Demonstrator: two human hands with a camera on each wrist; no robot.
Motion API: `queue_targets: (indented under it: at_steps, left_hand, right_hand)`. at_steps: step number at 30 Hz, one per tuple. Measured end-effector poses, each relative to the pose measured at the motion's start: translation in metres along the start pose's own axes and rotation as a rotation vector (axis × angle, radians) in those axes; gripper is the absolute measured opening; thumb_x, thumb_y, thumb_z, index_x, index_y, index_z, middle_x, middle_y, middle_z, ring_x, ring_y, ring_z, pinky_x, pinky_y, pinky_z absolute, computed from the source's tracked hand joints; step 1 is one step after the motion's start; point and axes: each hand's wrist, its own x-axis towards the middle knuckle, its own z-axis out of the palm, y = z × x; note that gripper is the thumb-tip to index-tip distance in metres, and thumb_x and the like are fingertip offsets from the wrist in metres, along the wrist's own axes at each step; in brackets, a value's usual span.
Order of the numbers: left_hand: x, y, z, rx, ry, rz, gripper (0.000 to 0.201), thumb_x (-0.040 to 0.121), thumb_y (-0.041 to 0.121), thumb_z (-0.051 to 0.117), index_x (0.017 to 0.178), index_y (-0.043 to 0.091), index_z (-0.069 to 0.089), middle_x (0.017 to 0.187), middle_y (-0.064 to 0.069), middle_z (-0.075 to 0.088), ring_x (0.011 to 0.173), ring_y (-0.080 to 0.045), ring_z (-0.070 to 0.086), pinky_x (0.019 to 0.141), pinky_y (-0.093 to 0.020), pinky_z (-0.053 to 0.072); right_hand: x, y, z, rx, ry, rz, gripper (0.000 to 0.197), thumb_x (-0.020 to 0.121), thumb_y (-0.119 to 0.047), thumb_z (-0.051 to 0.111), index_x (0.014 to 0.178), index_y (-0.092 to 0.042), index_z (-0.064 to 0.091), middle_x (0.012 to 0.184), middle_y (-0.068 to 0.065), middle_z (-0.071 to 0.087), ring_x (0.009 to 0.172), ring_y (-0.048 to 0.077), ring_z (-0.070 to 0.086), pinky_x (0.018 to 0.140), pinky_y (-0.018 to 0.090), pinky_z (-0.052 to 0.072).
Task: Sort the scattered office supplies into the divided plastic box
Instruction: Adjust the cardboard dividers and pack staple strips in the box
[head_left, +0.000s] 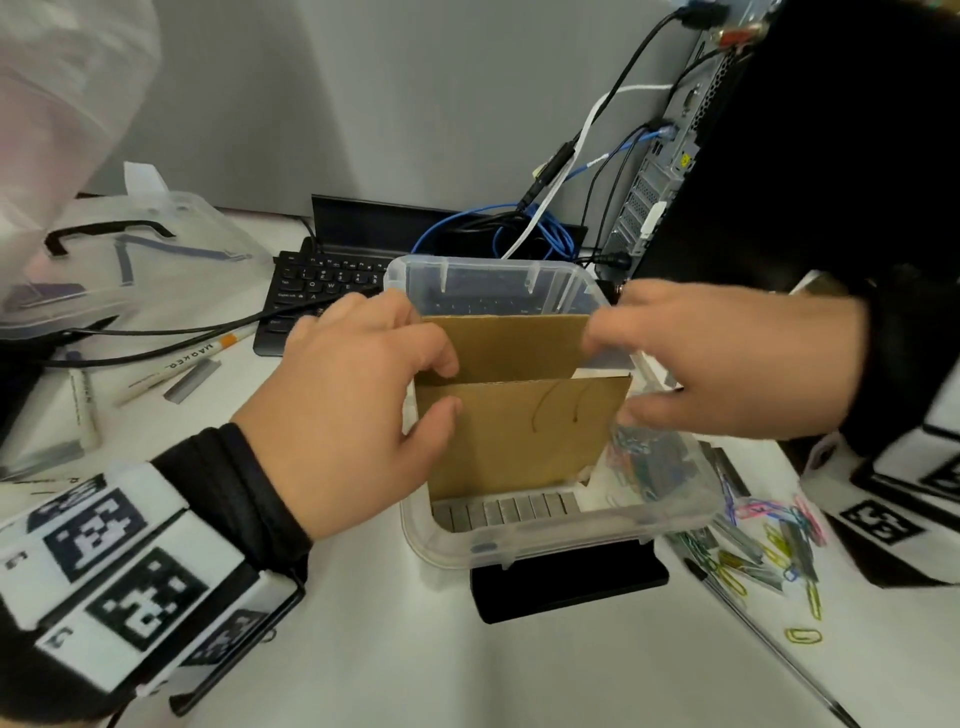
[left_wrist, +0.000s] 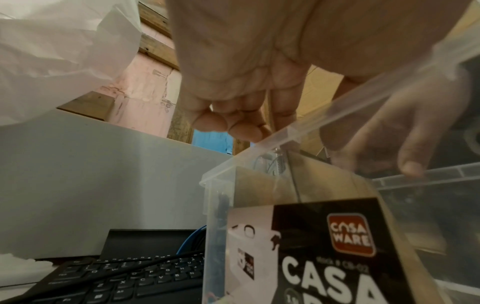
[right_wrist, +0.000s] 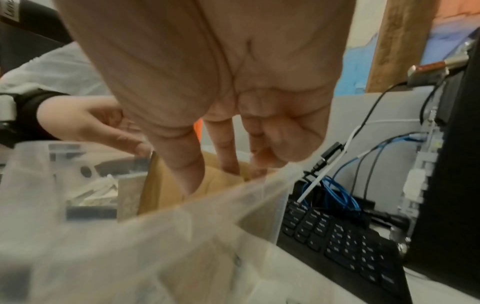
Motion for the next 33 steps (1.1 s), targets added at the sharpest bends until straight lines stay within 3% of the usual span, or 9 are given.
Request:
queue_targets:
  at_steps: [3, 5, 9, 13, 21, 24, 26, 30, 33]
  left_hand:
    - [0.001, 0.002, 0.001, -0.001, -0.02, -0.036, 0.037, 0.076, 0.05, 0.042, 0.085, 0.024, 0.066, 0.089, 0.007, 0.048, 0.084, -0.02, 0.05, 0.075, -0.042, 0.048]
    - [0.001, 0.004, 0.002, -0.008, -0.017, -0.055, 0.026, 0.077, 0.043, 0.048, 0.078, 0.024, 0.065, 0.087, 0.007, 0.047, 0.083, -0.019, 0.049, 0.075, -0.04, 0.048]
    - [0.003, 0.006, 0.005, -0.006, -0.019, -0.055, 0.016, 0.075, 0.033, 0.053, 0.072, 0.022, 0.065, 0.086, 0.007, 0.047, 0.083, -0.019, 0.047, 0.074, -0.038, 0.046]
    - [0.005, 0.006, 0.01, 0.016, -0.03, -0.061, 0.01, 0.082, 0.025, 0.063, 0.074, 0.019, 0.064, 0.088, 0.008, 0.044, 0.085, -0.019, 0.043, 0.074, -0.041, 0.046]
    - [0.005, 0.01, 0.009, 0.038, -0.037, -0.081, 0.019, 0.076, 0.033, 0.053, 0.074, 0.02, 0.066, 0.087, 0.008, 0.044, 0.084, -0.019, 0.04, 0.072, -0.042, 0.046]
    - [0.006, 0.012, 0.011, 0.03, -0.019, -0.1, 0.013, 0.084, 0.025, 0.064, 0.073, 0.02, 0.067, 0.088, 0.008, 0.044, 0.088, -0.019, 0.041, 0.075, -0.04, 0.044]
    - [0.007, 0.013, 0.01, 0.029, -0.015, -0.121, 0.009, 0.082, 0.021, 0.07, 0.073, 0.019, 0.069, 0.088, 0.01, 0.043, 0.09, -0.017, 0.04, 0.079, -0.04, 0.043]
    - [0.008, 0.016, 0.009, 0.04, -0.033, -0.169, 0.009, 0.083, 0.024, 0.069, 0.074, 0.022, 0.068, 0.085, 0.014, 0.042, 0.096, -0.018, 0.041, 0.086, -0.044, 0.043]
    - [0.008, 0.017, 0.009, 0.076, -0.049, -0.17, 0.011, 0.084, 0.026, 0.068, 0.074, 0.021, 0.068, 0.092, 0.006, 0.046, 0.098, -0.022, 0.042, 0.087, -0.046, 0.043]
  right_hand:
    - [0.004, 0.003, 0.017, 0.055, -0.015, -0.021, 0.031, 0.092, -0.041, 0.052, 0.122, -0.034, 0.049, 0.115, -0.008, 0.045, 0.104, 0.014, 0.05, 0.091, 0.032, 0.043]
    - [0.008, 0.006, 0.025, 0.06, 0.042, -0.049, 0.018, 0.096, -0.032, 0.048, 0.109, -0.025, 0.057, 0.104, -0.006, 0.052, 0.098, 0.015, 0.052, 0.087, 0.032, 0.043]
    - [0.012, 0.011, 0.034, 0.06, 0.08, -0.079, 0.018, 0.097, -0.026, 0.047, 0.094, -0.014, 0.06, 0.09, -0.001, 0.056, 0.091, 0.019, 0.053, 0.083, 0.036, 0.043]
    - [0.011, 0.013, 0.037, 0.096, 0.076, -0.101, 0.019, 0.098, -0.024, 0.046, 0.09, -0.011, 0.058, 0.089, 0.002, 0.057, 0.09, 0.019, 0.05, 0.084, 0.036, 0.042]
    - [0.012, 0.009, 0.033, 0.109, 0.014, -0.083, 0.028, 0.097, -0.013, 0.044, 0.07, -0.017, 0.042, 0.089, 0.007, 0.054, 0.093, 0.028, 0.055, 0.08, 0.035, 0.044]
    - [0.018, 0.008, 0.037, 0.072, -0.012, -0.057, 0.018, 0.099, -0.011, 0.041, 0.098, -0.007, 0.059, 0.11, 0.006, 0.051, 0.107, 0.027, 0.054, 0.074, 0.026, 0.036]
    - [0.02, 0.007, 0.041, 0.095, 0.007, -0.046, 0.021, 0.097, -0.007, 0.044, 0.105, -0.002, 0.062, 0.119, 0.009, 0.053, 0.106, 0.025, 0.055, 0.066, 0.021, 0.034]
    - [0.022, 0.004, 0.043, 0.083, 0.097, -0.024, 0.021, 0.093, -0.01, 0.049, 0.106, -0.009, 0.065, 0.098, 0.005, 0.055, 0.086, 0.017, 0.049, 0.082, 0.03, 0.046]
    - [0.022, 0.003, 0.042, 0.094, 0.115, -0.012, 0.02, 0.092, -0.01, 0.05, 0.107, -0.01, 0.065, 0.092, 0.002, 0.052, 0.083, 0.016, 0.046, 0.082, 0.031, 0.046]
